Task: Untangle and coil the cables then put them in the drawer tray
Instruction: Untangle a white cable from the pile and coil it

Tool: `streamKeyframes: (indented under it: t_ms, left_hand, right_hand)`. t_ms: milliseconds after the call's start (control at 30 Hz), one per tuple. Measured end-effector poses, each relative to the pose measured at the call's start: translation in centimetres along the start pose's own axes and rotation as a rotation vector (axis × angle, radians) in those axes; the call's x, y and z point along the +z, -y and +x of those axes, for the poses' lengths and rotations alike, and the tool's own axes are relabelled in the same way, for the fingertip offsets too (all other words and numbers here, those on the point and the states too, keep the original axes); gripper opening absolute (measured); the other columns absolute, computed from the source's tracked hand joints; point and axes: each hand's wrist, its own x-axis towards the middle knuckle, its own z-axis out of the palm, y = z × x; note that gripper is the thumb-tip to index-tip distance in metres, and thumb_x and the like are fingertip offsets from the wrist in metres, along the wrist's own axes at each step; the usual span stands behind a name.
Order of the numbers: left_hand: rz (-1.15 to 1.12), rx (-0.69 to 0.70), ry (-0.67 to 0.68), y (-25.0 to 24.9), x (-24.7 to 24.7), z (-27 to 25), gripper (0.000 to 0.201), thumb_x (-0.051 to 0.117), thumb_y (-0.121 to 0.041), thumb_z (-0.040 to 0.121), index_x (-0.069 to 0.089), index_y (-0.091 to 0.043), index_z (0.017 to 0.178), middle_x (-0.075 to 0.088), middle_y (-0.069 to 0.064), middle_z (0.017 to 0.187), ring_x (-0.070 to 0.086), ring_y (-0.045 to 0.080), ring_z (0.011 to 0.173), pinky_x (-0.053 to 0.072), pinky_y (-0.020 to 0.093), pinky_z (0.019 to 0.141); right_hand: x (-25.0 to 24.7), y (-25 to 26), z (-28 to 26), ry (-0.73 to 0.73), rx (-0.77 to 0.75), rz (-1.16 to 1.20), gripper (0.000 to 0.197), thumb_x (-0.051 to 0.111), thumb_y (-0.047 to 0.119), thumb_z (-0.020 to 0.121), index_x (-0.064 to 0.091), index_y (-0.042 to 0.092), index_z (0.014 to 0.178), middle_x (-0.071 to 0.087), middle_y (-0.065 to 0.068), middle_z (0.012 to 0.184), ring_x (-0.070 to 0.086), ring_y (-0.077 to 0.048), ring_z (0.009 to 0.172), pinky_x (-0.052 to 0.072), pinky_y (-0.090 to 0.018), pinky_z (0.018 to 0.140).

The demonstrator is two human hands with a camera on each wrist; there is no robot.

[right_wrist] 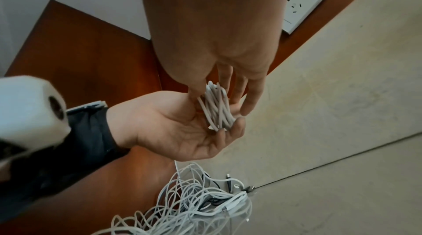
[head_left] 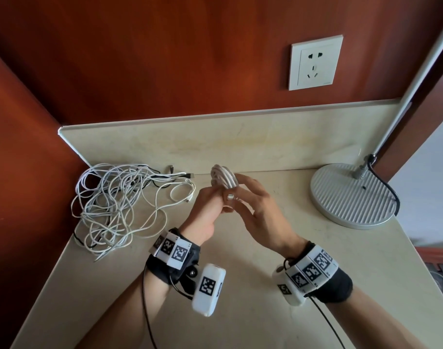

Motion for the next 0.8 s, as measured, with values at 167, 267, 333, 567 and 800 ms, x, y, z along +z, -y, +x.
streamKeyframes:
  t_ms: [167, 267, 333, 567, 800]
  left_hand:
    - [0.061, 0.102, 0.102, 0.0, -0.6, -0.1, 0.025, 0.053, -0.016, 0.1, 0.079, -0.016, 0.101, 0.079, 0.006, 0.098, 0.074, 0.02, 0.095, 0.056, 0.03, 0.073]
    - [0.075, 0.192, 0.135, -0.2, -1.3, -0.2, 0.023, 0.056, -0.015, 0.102, 0.078, -0.015, 0.094, 0.076, 0.008, 0.092, 0.073, 0.022, 0.092, 0.056, 0.028, 0.071]
    - [0.079, 0.248, 0.197, -0.3, -1.9, -0.3, 0.024, 0.055, -0.016, 0.105, 0.077, -0.011, 0.102, 0.075, 0.007, 0.091, 0.073, 0.025, 0.087, 0.056, 0.031, 0.068]
    - [0.352, 0.609, 0.155, -0.3, -2.8, -1.3, 0.032, 0.045, -0.03, 0.111, 0.066, -0.015, 0.129, 0.072, -0.006, 0.095, 0.073, 0.025, 0.063, 0.055, 0.041, 0.053]
    - [0.487, 0.761, 0.039, -1.2, -3.1, -1.7, 0.031, 0.042, -0.03, 0.11, 0.037, -0.02, 0.139, 0.073, -0.007, 0.102, 0.066, 0.016, 0.05, 0.05, 0.033, 0.045]
  right_hand:
    - [0.0, 0.2, 0.1, -0.08, 0.079, 0.192, 0.012, 0.059, 0.006, 0.105, 0.07, 0.009, 0.103, 0.059, -0.004, 0.122, 0.06, -0.027, 0.115, 0.056, -0.048, 0.091]
    - [-0.2, 0.7, 0.2, -0.095, 0.119, 0.317, 0.012, 0.058, 0.01, 0.106, 0.069, 0.009, 0.103, 0.06, -0.004, 0.116, 0.061, -0.031, 0.112, 0.057, -0.049, 0.089]
    - [-0.7, 1.0, 0.7, -0.125, 0.135, 0.374, 0.012, 0.057, 0.01, 0.107, 0.068, 0.009, 0.106, 0.062, -0.006, 0.111, 0.062, -0.029, 0.106, 0.055, -0.042, 0.086]
    - [-2.0, 1.4, 2.2, -0.132, 0.151, 0.593, 0.014, 0.05, 0.004, 0.108, 0.06, -0.006, 0.105, 0.06, -0.027, 0.102, 0.063, -0.043, 0.094, 0.055, -0.064, 0.089]
    - [-3.3, 1.6, 3.1, -0.24, 0.282, 0.807, 0.018, 0.048, 0.007, 0.108, 0.055, -0.009, 0.11, 0.061, -0.023, 0.103, 0.066, -0.026, 0.098, 0.058, -0.045, 0.092]
